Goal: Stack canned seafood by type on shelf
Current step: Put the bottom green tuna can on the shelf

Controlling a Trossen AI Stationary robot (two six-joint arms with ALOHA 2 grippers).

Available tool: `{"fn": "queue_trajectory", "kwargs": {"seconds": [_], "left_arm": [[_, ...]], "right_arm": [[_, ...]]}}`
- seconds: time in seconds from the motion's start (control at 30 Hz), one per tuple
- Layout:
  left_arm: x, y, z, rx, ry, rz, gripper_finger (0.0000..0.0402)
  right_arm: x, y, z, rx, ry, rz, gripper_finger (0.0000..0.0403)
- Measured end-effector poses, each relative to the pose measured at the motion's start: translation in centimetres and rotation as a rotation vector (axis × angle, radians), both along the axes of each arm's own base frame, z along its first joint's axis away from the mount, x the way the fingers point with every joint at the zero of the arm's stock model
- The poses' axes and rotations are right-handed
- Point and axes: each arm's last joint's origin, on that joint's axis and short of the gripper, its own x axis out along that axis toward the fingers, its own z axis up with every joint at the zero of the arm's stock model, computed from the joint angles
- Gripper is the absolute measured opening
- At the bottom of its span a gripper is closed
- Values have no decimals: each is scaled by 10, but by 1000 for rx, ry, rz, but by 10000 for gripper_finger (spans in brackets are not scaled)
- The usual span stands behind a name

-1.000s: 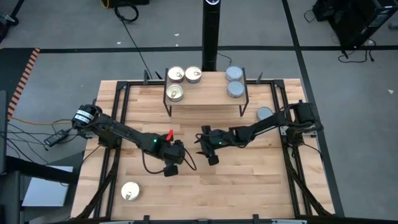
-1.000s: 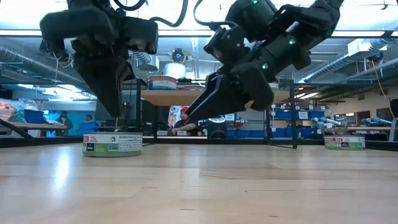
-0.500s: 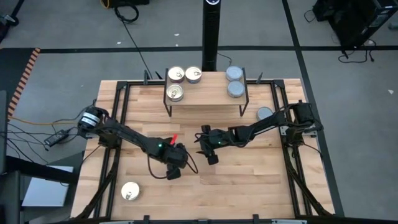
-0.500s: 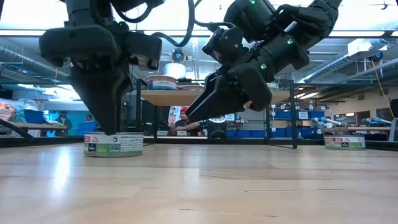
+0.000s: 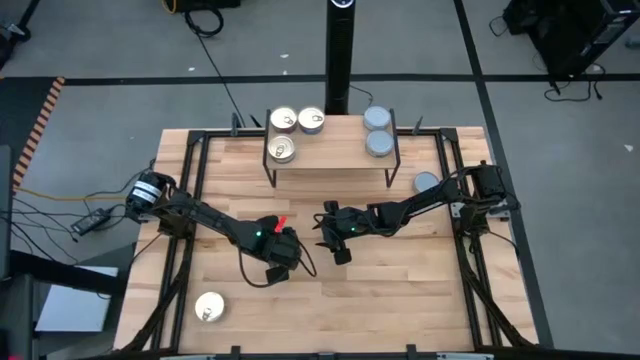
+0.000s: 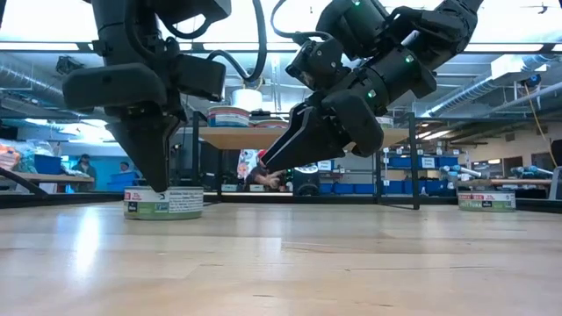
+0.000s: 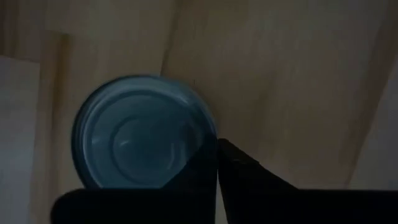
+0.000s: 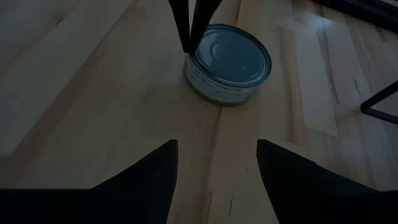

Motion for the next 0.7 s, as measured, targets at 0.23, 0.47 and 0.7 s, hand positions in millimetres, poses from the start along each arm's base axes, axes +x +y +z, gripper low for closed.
{"fn": "queue_trajectory", "kwargs": {"seconds": [0.23, 0.47, 0.7], "left_arm": [[1, -2, 6, 22, -4, -59, 3], [1, -4, 21, 14, -43, -117, 2], [2, -1, 27, 18, -80, -130, 1]], "right_arm": [[-1, 0, -1, -6, 9, 4, 225], [0, 0, 1, -20, -10, 15, 224], [3, 7, 5, -110, -68, 94, 237]]}}
